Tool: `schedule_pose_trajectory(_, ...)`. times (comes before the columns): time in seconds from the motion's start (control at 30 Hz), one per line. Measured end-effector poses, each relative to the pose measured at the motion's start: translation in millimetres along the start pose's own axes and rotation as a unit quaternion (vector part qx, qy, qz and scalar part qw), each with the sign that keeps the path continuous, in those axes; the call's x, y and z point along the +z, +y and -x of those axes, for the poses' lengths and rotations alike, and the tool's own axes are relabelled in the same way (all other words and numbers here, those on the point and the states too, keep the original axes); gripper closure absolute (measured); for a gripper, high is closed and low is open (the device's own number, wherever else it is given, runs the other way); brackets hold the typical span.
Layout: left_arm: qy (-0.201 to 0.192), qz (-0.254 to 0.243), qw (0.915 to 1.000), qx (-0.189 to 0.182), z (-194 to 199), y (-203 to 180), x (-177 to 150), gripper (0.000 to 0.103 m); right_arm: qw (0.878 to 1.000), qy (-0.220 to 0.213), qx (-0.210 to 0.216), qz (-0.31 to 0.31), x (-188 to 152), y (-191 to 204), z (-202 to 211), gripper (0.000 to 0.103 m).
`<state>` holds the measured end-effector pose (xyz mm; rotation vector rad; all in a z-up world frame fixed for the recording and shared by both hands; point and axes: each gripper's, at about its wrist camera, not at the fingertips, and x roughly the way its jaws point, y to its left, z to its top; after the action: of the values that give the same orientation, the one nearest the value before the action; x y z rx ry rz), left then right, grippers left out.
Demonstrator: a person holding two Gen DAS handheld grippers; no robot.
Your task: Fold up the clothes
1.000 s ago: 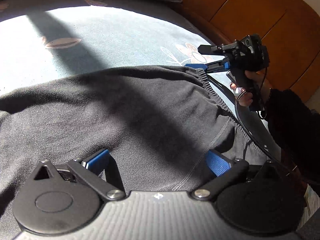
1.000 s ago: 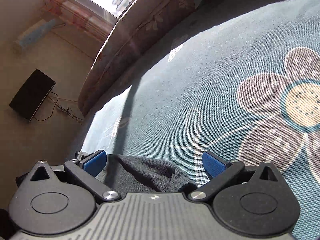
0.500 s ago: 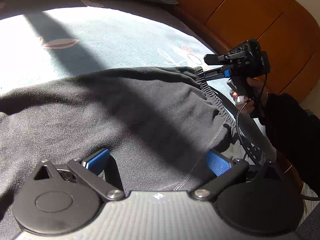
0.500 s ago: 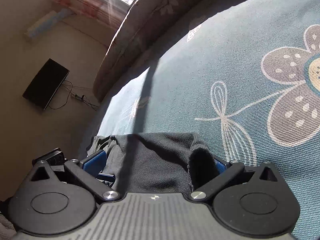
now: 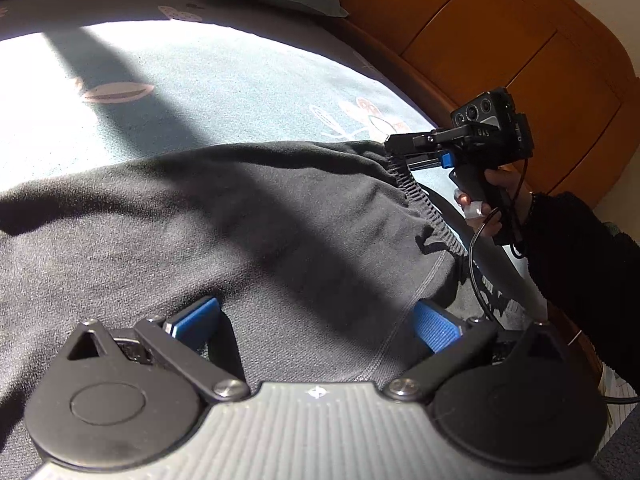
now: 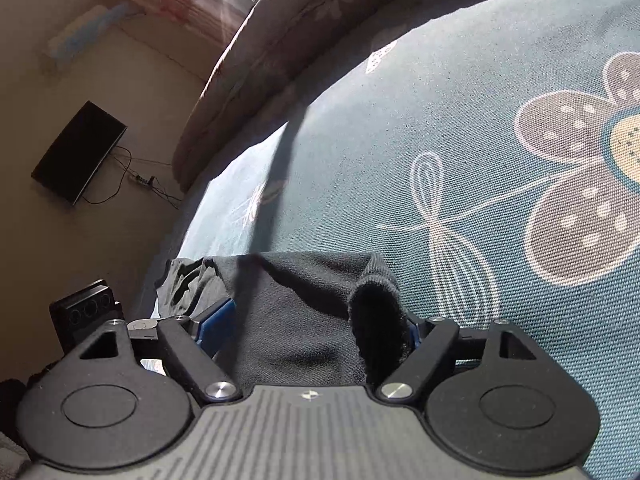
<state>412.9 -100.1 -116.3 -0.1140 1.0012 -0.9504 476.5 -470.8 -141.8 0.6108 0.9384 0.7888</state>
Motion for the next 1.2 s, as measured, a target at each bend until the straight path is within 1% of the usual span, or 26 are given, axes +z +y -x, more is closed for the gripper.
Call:
schedule_pose_trajectory(0.07,0.000,-0.004,1.0000,-0.003,0.9,0.7,-0.5,0.001,1.000,-0.003,-0.001,0.005,1.6,0.4,-3.9,0.020)
schedule_pose_trajectory(0.13,0.001,-0.010,0.9999,-0.005,2.0,1.0,-1.5,0.001,1.000,-0.008,-0.008,0.007,-1.3,-2.9,-1.1,0.028)
schedule_pose_trajectory(0.17,0.001,-0.013,0.9999,-0.006,2.1,1.0,-1.7,0.001,1.000,-0.012,-0.013,0.003,-3.2,-6.4,1.7,0.042)
schedule_pose_trajectory(0.2,0.001,-0.016,0.9999,-0.006,2.3,1.0,-1.9,0.001,1.000,-0.017,-0.015,-0.013,-4.8,-13.8,5.1,0.060)
schedule_pose_trajectory(0.23,0.001,-0.019,0.9998,-0.006,2.4,1.0,-2.1,0.001,0.999,-0.021,-0.021,-0.033,-6.3,-22.8,7.6,0.072)
schedule_pose_trajectory(0.27,0.001,-0.022,0.9997,-0.007,2.6,1.0,-2.4,0.001,0.998,-0.021,-0.026,-0.047,-7.7,-30.0,8.8,0.096)
schedule_pose_trajectory(0.33,0.000,-0.026,0.9996,-0.005,3.5,-1.0,-2.9,0.001,0.998,-0.024,-0.017,-0.054,-9.6,-37.2,9.2,0.096)
schedule_pose_trajectory(0.47,-0.002,-0.039,0.9992,0.001,4.7,-3.9,-4.5,0.001,0.999,-0.017,-0.044,-0.023,-7.7,-25.2,6.0,0.096)
schedule_pose_trajectory(0.53,-0.002,-0.043,0.9991,0.006,1.3,-6.6,-3.7,0.001,0.998,-0.017,-0.066,-0.003,-8.3,-15.5,4.6,0.096)
schedule_pose_trajectory(0.6,-0.001,-0.048,0.9988,0.011,0.0,-8.4,-3.3,0.001,0.994,-0.014,-0.101,0.032,-9.0,0.8,1.8,0.096)
schedule_pose_trajectory(0.7,0.003,-0.070,0.9967,0.041,-2.9,-18.0,2.4,0.001,0.987,-0.010,-0.141,0.075,-10.8,21.3,-2.6,0.093)
schedule_pose_trajectory(0.77,0.006,-0.086,0.9944,0.062,-4.8,-24.9,6.4,0.002,0.984,-0.009,-0.155,0.090,-13.5,29.4,-4.2,0.093)
schedule_pose_trajectory(0.83,0.009,-0.101,0.9914,0.083,-6.8,-31.8,10.5,0.005,0.983,-0.011,-0.154,0.097,-17.1,34.2,-3.0,0.093)
schedule_pose_trajectory(0.9,-0.001,-0.125,0.9869,0.102,-7.0,-37.1,17.3,0.006,0.983,-0.015,-0.150,0.106,-20.1,40.1,2.1,0.093)
schedule_pose_trajectory(0.97,-0.005,-0.134,0.9843,0.114,-9.1,-37.0,28.0,0.006,0.983,-0.019,-0.140,0.118,-23.2,49.9,7.0,0.093)
schedule_pose_trajectory(1.07,-0.005,-0.150,0.9778,0.146,-15.9,-32.6,40.2,0.006,0.982,-0.023,-0.126,0.140,-28.3,68.6,15.6,0.093)
schedule_pose_trajectory(1.13,-0.002,-0.165,0.9718,0.168,-21.3,-30.1,46.0,0.009,0.981,-0.024,-0.114,0.154,-32.6,80.8,22.3,0.093)
schedule_pose_trajectory(1.2,0.008,-0.197,0.9608,0.195,-28.8,-29.2,48.8,0.010,0.979,-0.021,-0.104,0.171,-38.4,94.6,25.4,0.093)
